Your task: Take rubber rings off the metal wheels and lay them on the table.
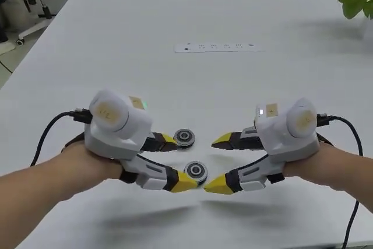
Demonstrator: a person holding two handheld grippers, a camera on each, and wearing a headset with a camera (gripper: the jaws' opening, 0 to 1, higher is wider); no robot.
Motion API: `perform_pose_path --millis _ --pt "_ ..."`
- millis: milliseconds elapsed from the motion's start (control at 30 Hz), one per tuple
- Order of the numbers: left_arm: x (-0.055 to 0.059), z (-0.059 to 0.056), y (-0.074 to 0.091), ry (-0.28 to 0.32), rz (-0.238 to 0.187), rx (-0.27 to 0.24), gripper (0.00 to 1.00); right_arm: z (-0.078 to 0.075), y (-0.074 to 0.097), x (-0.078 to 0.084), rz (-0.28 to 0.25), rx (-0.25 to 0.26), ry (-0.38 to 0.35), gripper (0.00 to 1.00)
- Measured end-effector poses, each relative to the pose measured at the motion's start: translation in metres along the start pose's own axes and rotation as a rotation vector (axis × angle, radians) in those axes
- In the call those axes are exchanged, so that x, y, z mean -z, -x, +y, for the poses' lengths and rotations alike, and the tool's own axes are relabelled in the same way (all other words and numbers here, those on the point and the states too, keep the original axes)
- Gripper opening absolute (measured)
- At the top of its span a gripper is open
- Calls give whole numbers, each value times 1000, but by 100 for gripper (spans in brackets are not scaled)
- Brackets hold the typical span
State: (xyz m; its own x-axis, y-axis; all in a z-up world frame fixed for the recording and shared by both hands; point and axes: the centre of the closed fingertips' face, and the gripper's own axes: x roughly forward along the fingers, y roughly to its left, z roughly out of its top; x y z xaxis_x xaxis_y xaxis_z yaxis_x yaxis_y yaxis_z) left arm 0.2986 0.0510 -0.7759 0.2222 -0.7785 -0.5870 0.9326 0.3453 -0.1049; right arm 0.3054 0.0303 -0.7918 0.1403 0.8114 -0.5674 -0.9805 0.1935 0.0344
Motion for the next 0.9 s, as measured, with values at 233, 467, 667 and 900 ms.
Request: perform_pose_path --millis 233,467,667,900 --pt "-2 -4 -7 6 -6 22 44 0 0 1 0 2 -3 56" --pt "0 -6 -13 7 -1 29 39 0 0 3 3 3 -7 56" --pt "0 -9 -15 22 -6 36 35 1 -1 4 4 1 -7 56" --pt "1 -10 -19 29 -4 40 31 2 -1 6 6 0 -11 56"
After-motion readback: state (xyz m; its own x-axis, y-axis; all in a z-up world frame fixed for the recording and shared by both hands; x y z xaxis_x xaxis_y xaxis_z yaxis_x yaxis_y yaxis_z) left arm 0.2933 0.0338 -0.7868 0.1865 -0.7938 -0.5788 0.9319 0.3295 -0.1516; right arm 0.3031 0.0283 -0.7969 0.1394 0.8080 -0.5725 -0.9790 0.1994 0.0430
